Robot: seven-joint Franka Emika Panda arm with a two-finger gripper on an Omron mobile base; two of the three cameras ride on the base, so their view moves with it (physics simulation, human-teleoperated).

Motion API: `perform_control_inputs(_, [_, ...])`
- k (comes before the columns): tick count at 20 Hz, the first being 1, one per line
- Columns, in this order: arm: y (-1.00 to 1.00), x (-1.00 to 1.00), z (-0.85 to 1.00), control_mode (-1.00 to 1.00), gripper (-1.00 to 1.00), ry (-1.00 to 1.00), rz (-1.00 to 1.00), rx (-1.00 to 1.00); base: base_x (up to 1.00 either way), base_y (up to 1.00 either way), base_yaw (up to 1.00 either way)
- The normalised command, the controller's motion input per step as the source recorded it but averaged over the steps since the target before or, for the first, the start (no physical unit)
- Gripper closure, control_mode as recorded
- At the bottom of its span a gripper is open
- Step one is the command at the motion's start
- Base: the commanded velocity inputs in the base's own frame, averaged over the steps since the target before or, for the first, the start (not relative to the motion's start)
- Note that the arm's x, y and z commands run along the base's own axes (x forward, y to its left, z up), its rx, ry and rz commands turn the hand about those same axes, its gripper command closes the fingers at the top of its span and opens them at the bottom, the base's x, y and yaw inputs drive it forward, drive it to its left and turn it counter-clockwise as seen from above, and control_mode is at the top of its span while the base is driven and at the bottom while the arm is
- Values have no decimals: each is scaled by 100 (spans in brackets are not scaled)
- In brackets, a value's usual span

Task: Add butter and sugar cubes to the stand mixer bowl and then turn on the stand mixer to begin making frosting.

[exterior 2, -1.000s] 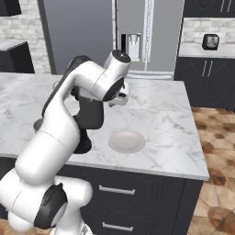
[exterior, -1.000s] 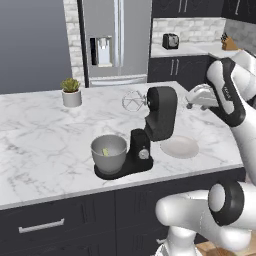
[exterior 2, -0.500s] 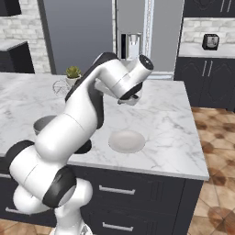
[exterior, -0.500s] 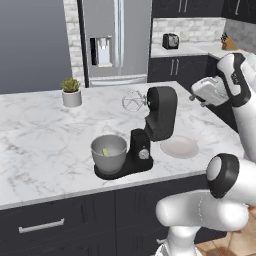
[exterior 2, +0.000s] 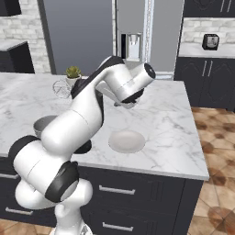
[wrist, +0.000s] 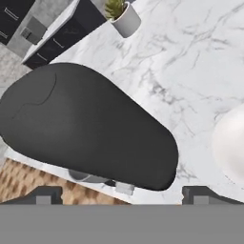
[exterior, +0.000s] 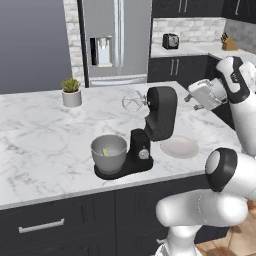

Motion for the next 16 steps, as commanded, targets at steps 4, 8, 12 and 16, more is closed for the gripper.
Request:
perform_control_inputs(4, [62,0,-6,-100,-100,0,0,3,0,0,0])
perform_control_inputs(8, [64,0,0,-100,-100,0,0,2,0,0,0])
perform_control_inputs(12, [71,1,0,-100,-100,0,0,0,0,0,0])
perform_control_inputs(16, [68,17,0,-100,-100,0,0,0,0,0,0])
